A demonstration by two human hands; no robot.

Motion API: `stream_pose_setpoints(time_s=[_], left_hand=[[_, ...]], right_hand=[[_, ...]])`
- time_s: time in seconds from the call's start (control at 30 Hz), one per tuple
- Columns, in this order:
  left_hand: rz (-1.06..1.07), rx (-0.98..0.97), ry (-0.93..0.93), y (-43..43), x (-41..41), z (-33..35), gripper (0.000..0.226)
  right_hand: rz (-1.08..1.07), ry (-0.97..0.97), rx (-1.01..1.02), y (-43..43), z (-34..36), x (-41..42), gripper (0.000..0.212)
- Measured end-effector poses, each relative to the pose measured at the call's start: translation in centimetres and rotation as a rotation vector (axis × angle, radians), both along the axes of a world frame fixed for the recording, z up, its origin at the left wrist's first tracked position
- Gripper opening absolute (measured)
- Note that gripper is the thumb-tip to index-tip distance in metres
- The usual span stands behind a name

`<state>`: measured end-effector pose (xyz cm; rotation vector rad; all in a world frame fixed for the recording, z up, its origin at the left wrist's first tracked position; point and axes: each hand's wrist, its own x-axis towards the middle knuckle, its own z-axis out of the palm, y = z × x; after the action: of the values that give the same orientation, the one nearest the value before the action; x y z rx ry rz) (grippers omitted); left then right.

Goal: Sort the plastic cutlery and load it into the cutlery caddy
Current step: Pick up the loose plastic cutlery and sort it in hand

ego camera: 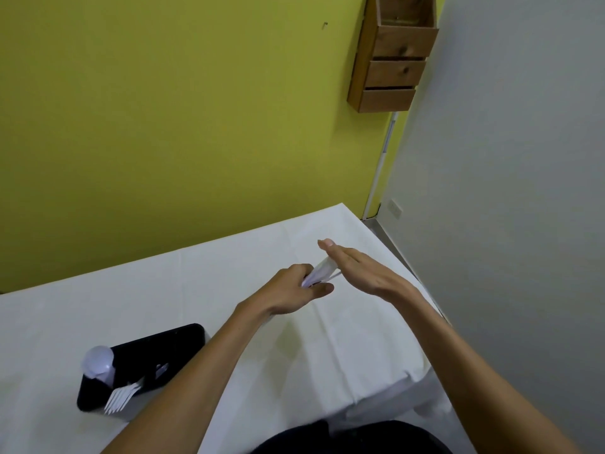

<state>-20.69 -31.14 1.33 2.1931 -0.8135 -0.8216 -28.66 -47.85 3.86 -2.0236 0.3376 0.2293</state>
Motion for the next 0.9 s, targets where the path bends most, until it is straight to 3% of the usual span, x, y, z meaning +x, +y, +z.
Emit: stream_pose_setpoints(time_s=[0.2, 0.33, 0.47, 0.53, 0.63, 0.77, 0.9], left_hand=[[-0.017, 0.102, -0.051, 0.0, 0.2, 1.0, 0.043], [-0.019, 0.139, -0.084, 0.0, 0.1, 1.1, 0.047], [-0.032, 0.157, -0.121, 0.2, 0.0, 0.9, 0.049], [0.001, 0.119, -0.118, 0.9, 0.3, 0.5, 0.052], [0.172, -0.079, -0.021, 1.8, 0.6, 0.4, 0.047], [0.713, -0.671, 0.437, 2.0, 1.6, 1.8, 0.035], [1.101, -1.013, 0.609, 2.2, 2.9, 2.6, 0.029]], right_hand=[[0.037, -0.013, 0.09, 1.2, -0.6, -0.1, 0.078], [-0.143, -0.078, 0.194, 1.6, -0.7, -0.2, 0.071], [-0.063, -0.065, 0.185, 2.3, -1.3, -0.1, 0.083], [-0.111, -0.099, 0.238, 2.4, -1.5, 0.2, 0.076], [-0.289, -0.2, 0.418, 2.1, -2.0, 0.9, 0.071], [-0.554, -0.243, 0.58, 3.4, -3.1, 0.9, 0.069], [-0.738, -0.203, 0.691, 5.5, -5.0, 0.1, 0.068]])
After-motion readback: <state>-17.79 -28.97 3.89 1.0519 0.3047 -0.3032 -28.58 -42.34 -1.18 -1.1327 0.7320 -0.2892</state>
